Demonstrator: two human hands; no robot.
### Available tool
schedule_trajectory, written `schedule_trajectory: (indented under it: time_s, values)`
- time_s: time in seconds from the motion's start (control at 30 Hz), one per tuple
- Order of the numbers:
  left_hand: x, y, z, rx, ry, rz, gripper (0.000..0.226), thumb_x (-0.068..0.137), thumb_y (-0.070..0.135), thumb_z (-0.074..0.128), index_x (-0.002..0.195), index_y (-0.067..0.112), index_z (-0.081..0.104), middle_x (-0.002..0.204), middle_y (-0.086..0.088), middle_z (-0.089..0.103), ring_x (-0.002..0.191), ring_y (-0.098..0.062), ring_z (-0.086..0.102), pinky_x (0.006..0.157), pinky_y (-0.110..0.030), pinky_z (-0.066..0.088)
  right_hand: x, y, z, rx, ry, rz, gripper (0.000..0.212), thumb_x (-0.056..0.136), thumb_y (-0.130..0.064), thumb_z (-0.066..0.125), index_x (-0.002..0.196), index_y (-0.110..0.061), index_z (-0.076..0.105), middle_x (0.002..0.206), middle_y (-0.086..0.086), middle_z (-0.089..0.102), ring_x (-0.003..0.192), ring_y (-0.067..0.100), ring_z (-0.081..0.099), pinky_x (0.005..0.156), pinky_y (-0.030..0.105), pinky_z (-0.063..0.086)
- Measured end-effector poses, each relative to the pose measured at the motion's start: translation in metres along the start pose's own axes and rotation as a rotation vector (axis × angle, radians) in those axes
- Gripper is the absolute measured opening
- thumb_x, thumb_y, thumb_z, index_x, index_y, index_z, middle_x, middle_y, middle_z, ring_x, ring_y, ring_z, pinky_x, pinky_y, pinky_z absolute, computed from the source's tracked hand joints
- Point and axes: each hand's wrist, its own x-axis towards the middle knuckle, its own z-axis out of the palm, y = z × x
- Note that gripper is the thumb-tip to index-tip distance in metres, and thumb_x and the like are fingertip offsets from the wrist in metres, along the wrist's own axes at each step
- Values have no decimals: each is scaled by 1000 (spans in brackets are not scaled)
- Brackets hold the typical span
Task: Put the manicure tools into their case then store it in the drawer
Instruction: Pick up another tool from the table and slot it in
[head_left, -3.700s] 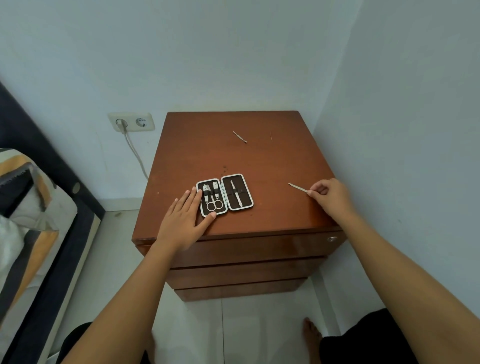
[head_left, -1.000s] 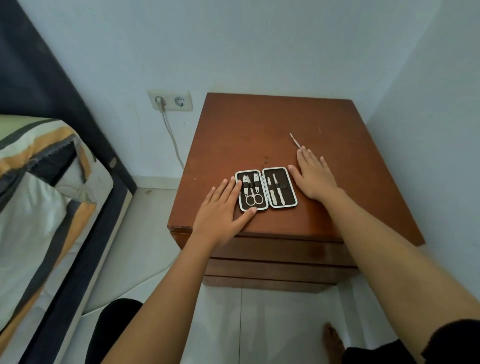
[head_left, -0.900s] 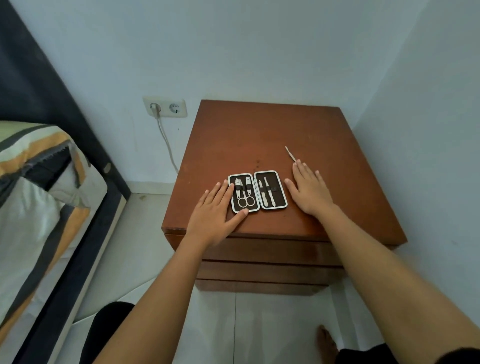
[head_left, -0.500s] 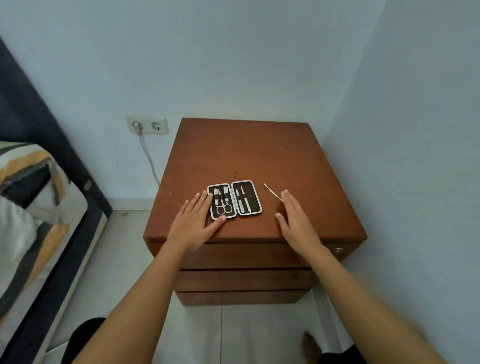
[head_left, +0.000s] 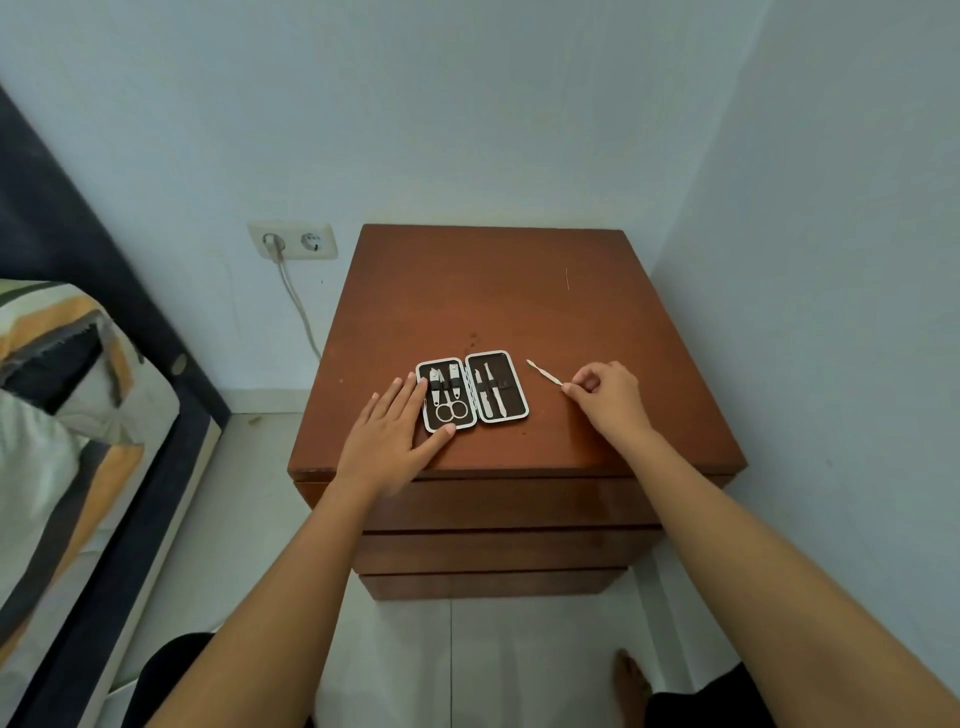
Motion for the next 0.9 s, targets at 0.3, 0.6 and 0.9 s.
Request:
schedule_trajectory:
  time_s: [0.3,0.6,0.9]
  values:
    - [1,-2,2,10,1,1,88,78,75,6,150,24,2,159,5,2,145,-8,-4,115,-29,-6,-6,-12,4,-140,-64,39,15,91,-22,54,78,-15,56,108,12,58,101,27,53,88,38,45]
    - [0,-1,0,4,-23,0,82,83,70,13,150,23,3,159,4,2,145,-9,-4,116,-30,-5,-65,-22,20,173,-67,-186,7,87,-8,55,86,-11,62,63,-10,48,59,4,42,55,9,35]
    - [0,-1,-1,-8,-17,-1,83,83,69,15,150,23,4,159,3,3,145,-10,-2,117,-32,-3,-74,-25,21,115,-73,-200,18,89,-12,55,100,-9,69,78,-2,59,64,1,47,60,9,35]
